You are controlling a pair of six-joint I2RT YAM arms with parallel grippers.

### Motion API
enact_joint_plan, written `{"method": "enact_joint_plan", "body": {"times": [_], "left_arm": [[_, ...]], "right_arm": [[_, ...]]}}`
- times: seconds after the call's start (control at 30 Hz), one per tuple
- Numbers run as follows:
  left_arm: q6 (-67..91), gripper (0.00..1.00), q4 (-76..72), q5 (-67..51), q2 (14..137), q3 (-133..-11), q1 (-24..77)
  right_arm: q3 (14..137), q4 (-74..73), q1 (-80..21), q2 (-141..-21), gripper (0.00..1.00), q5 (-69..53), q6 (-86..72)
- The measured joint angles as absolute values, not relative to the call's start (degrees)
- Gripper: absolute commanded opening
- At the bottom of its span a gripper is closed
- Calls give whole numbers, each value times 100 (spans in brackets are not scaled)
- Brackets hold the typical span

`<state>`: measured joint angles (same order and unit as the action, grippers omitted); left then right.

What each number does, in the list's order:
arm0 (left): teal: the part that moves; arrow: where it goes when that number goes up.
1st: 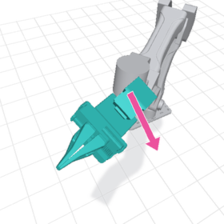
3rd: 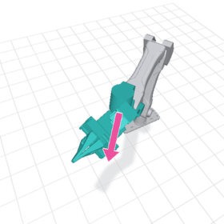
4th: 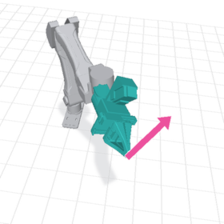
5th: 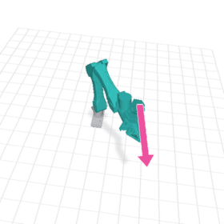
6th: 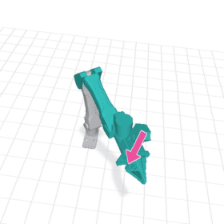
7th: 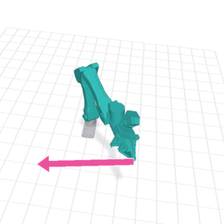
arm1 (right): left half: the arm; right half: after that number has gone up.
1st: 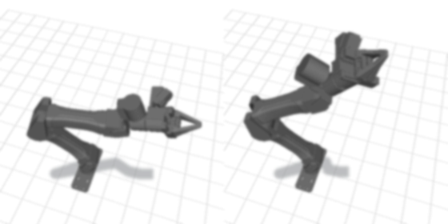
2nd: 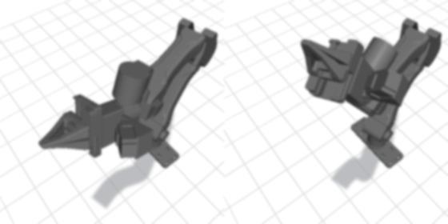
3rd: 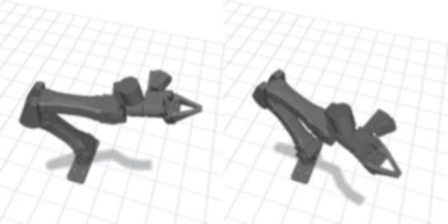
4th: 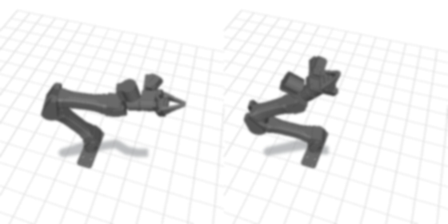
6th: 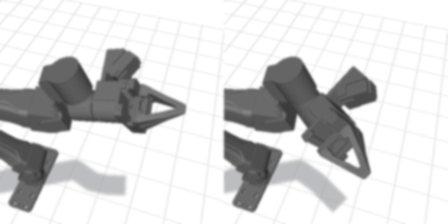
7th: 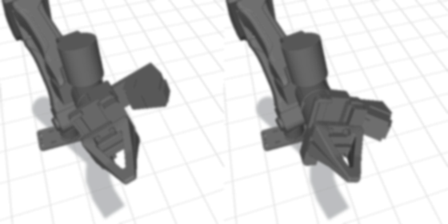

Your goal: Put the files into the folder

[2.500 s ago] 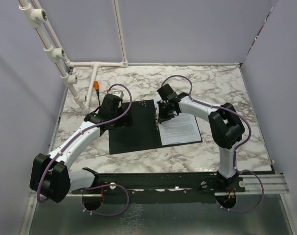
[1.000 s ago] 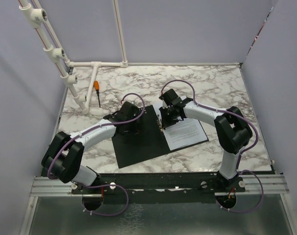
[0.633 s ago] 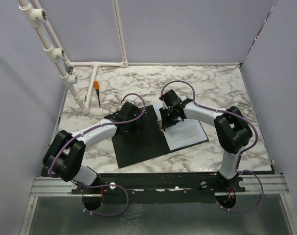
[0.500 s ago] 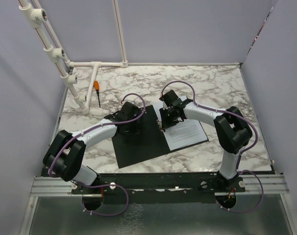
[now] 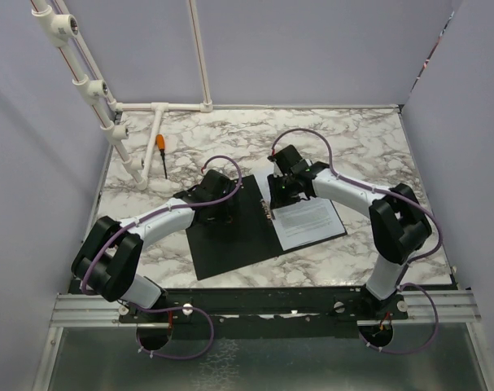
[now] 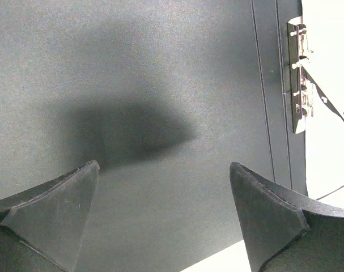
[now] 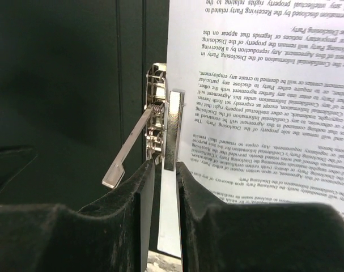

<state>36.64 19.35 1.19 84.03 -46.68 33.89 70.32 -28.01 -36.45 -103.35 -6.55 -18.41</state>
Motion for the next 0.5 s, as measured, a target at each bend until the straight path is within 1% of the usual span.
{"method": "enact_joint_plan", "body": {"times": [0.27,0.5], "left_arm": [[3662,99,1949,189,8409,-4668,3389],[3638,99,2187,311,8643,-4746,3391]], "right_arm": [[7166,-3070,-3645,-9791,27,-497,-1844],[7516,-3275,-3682,-9629,27,-502,-1859]]}}
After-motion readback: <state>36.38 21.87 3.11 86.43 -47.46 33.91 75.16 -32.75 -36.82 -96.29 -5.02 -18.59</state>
